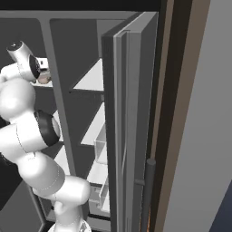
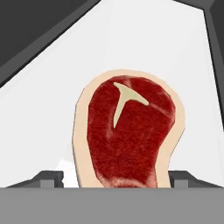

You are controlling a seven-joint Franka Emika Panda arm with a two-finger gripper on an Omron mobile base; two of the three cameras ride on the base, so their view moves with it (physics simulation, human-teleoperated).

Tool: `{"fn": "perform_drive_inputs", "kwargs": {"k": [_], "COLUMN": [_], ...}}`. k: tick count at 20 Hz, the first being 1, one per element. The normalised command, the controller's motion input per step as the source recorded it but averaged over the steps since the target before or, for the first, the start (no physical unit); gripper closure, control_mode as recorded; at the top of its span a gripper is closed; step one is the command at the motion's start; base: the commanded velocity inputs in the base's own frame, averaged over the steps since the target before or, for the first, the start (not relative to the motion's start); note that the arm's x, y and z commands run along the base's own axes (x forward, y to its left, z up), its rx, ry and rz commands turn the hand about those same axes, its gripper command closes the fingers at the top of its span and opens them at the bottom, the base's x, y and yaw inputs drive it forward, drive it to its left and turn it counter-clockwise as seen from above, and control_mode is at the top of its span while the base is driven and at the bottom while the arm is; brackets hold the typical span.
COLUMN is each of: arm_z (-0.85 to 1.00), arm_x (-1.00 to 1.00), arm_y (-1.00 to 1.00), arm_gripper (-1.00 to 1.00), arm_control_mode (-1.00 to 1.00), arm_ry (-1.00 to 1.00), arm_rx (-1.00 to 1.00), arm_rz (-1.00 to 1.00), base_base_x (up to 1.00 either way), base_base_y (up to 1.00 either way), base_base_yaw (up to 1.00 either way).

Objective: Pick up the frozen steak from the freezer, place it on any shelf in the fridge, and close the fridge and freezer doors when done.

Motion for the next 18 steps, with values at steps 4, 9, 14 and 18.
{"fn": "perform_drive_inputs", "kwargs": {"k": [4, 9, 14, 18], "arm_z": [-0.14, -0.04, 0.00, 0.00], "arm_x": [0.11, 0.01, -0.47, -0.95], "arm_y": [-0.02, 0.00, 0.00, 0.04], "arm_gripper": [1.00, 1.00, 1.00, 1.00], "arm_control_mode": [-1.00, -1.00, -1.00, -1.00], "arm_ry": [0.00, -0.01, -0.10, -0.08], "arm_rx": [0.04, 0.05, 0.03, 0.00], "arm_rz": [0.00, 0.01, 0.07, 0.01], "base_base_x": [0.00, 0.00, 0.00, 0.00], "base_base_y": [0.00, 0.00, 0.00, 0.00], "base_base_yaw": [0.00, 0.00, 0.00, 0.00]}}
